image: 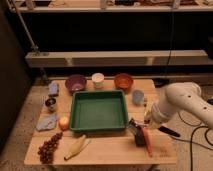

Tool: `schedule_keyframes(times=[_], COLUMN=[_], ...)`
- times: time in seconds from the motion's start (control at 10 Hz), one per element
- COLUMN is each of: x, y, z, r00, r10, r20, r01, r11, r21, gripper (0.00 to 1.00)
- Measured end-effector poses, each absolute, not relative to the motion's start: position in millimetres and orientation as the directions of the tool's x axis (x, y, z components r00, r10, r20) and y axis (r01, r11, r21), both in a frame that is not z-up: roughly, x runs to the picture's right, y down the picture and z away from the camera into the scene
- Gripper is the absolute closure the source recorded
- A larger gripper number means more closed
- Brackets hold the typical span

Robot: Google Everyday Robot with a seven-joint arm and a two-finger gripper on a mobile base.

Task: Place brush in table surface

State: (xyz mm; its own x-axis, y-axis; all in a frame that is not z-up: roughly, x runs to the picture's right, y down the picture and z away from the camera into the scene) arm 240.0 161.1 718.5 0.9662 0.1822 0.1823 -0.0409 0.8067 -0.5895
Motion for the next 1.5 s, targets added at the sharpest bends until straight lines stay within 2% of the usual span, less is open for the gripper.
schedule_keyframes(times=[0.5, 1.0, 1.5], x=[250, 263, 276], y=[161, 164, 168], z=[720, 742, 743], r00=[0.967, 0.925, 0.832], r10=[0.204, 0.375, 0.553], r20=[0.155, 0.066, -0.047], r01=[-0.077, -0.261, -0.447], r11=[0.808, 0.749, 0.618], r21=[-0.584, -0.609, -0.646], gripper=[0.66, 0.66, 0.66])
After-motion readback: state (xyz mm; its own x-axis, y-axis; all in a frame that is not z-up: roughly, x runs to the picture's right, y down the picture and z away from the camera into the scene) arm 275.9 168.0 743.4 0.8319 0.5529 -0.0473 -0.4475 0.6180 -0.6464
